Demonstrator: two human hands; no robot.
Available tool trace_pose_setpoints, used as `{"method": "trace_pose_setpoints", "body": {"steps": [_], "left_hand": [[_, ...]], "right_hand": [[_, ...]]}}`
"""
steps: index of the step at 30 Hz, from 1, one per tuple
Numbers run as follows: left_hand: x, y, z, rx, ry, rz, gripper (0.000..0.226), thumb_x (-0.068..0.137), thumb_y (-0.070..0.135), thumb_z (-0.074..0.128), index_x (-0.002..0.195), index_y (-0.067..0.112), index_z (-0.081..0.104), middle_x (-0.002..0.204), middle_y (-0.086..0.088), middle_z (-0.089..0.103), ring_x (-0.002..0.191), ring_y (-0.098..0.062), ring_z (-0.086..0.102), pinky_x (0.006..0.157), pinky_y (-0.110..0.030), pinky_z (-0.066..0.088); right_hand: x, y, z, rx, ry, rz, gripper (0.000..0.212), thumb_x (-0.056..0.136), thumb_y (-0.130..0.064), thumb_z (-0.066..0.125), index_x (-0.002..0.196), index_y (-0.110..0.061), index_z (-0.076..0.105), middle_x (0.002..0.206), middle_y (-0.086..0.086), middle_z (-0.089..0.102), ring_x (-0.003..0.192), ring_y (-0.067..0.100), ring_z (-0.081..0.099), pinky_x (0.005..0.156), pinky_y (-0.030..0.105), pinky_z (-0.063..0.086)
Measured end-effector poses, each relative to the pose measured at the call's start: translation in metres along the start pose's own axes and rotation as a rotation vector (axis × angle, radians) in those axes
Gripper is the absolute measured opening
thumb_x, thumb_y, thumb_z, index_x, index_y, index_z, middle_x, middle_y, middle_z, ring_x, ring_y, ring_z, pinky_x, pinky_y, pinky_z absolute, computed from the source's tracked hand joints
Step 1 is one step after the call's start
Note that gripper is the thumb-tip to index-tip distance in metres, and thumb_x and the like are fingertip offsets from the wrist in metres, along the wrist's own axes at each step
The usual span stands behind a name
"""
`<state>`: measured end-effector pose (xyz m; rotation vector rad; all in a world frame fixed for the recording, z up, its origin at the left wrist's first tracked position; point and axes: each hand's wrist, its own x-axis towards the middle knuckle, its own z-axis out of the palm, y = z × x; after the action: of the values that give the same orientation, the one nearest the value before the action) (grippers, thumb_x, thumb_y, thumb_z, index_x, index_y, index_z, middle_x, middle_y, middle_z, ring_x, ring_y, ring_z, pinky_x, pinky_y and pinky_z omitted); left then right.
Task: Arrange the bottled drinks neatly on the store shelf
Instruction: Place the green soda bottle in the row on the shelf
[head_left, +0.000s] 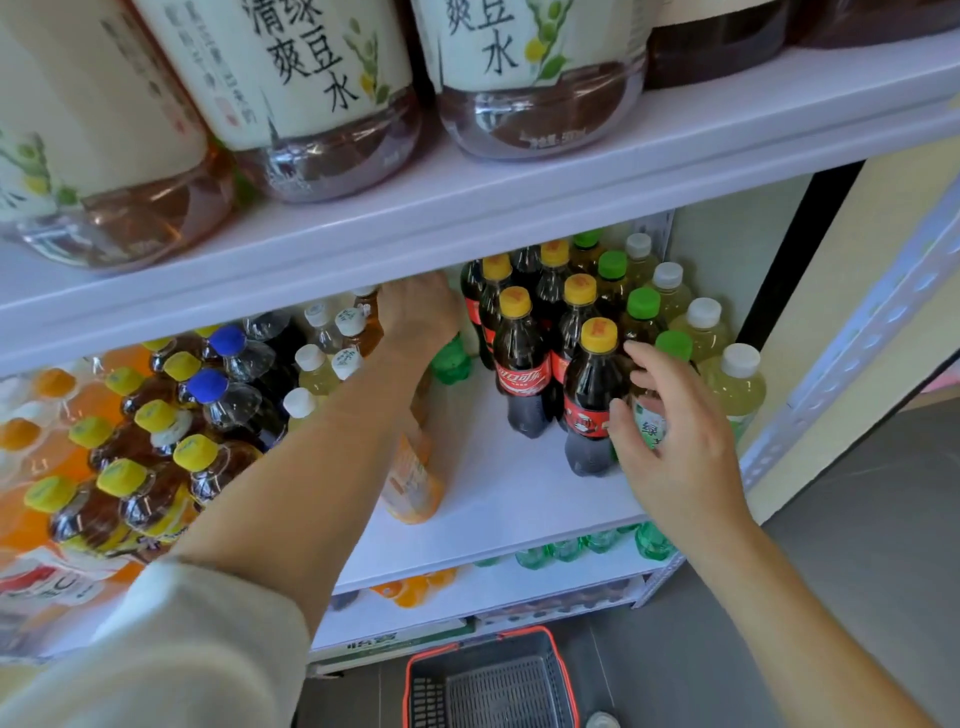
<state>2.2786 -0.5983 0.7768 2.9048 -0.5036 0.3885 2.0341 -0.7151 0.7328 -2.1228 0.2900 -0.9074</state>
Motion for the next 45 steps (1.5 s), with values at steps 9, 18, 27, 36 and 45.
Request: {"method": "trace_pose_setpoints", "body": {"steps": [9, 18, 27, 36, 45], "left_hand": [[-0.038, -0.012, 0.005, 0.187, -0.056, 0.311, 0.024, 0.093, 0.010, 0.055, 0.112, 0.016, 0.066, 0.111, -0.016, 0.055, 0.094, -0.033, 0.058, 0.077, -0.036, 0.048], [-0.146, -0.026, -0.077, -0.265, 0.258, 0.333, 0.020, 0.090, 0.033, 0.060, 0.089, 0.014, 0.067, 0.088, -0.007, 0.060, 0.064, -0.029, 0.057, 0.052, -0.035, 0.046], [-0.195, -0.031, -0.121, -1.289, 0.115, -0.012, 0.019, 0.089, 0.029, 0.060, 0.075, 0.017, 0.060, 0.067, -0.006, 0.046, 0.063, -0.021, 0.042, 0.057, -0.034, 0.037], [-0.198, -0.043, -0.088, -1.864, -0.057, -0.413, 0.014, 0.095, 0.029, 0.060, 0.095, 0.016, 0.066, 0.077, 0.001, 0.057, 0.072, -0.014, 0.056, 0.066, -0.028, 0.047], [-0.215, -0.053, -0.059, -1.508, -0.220, -0.339, 0.034, 0.101, 0.045, 0.047, 0.100, 0.019, 0.070, 0.082, 0.003, 0.073, 0.074, -0.010, 0.067, 0.062, -0.023, 0.053]], "right_hand": [[-0.039, -0.006, -0.002, 0.033, 0.028, 0.014, 0.040, 0.089, 0.000, 0.061, 0.129, -0.005, 0.057, 0.119, 0.006, 0.061, 0.103, 0.016, 0.059, 0.089, 0.021, 0.050], [-0.061, -0.012, 0.009, 0.375, -0.260, 0.458, 0.024, 0.089, -0.018, 0.069, 0.111, -0.028, 0.066, 0.110, -0.012, 0.069, 0.107, -0.001, 0.061, 0.088, 0.022, 0.050], [-0.106, -0.021, -0.010, 1.511, -0.907, 1.057, 0.075, 0.093, -0.063, 0.048, 0.130, 0.002, 0.055, 0.114, 0.030, 0.064, 0.092, 0.036, 0.069, 0.078, 0.041, 0.053], [-0.097, -0.068, -0.042, 1.242, -0.461, 0.925, 0.059, 0.041, -0.053, 0.092, 0.085, -0.017, 0.077, 0.074, 0.024, 0.067, 0.052, 0.031, 0.061, 0.044, 0.026, 0.044], [-0.095, -0.074, -0.064, 0.990, -0.301, 0.735, 0.046, 0.058, -0.039, 0.079, 0.091, -0.008, 0.069, 0.074, 0.026, 0.056, 0.048, 0.033, 0.056, 0.039, 0.027, 0.044]]}}
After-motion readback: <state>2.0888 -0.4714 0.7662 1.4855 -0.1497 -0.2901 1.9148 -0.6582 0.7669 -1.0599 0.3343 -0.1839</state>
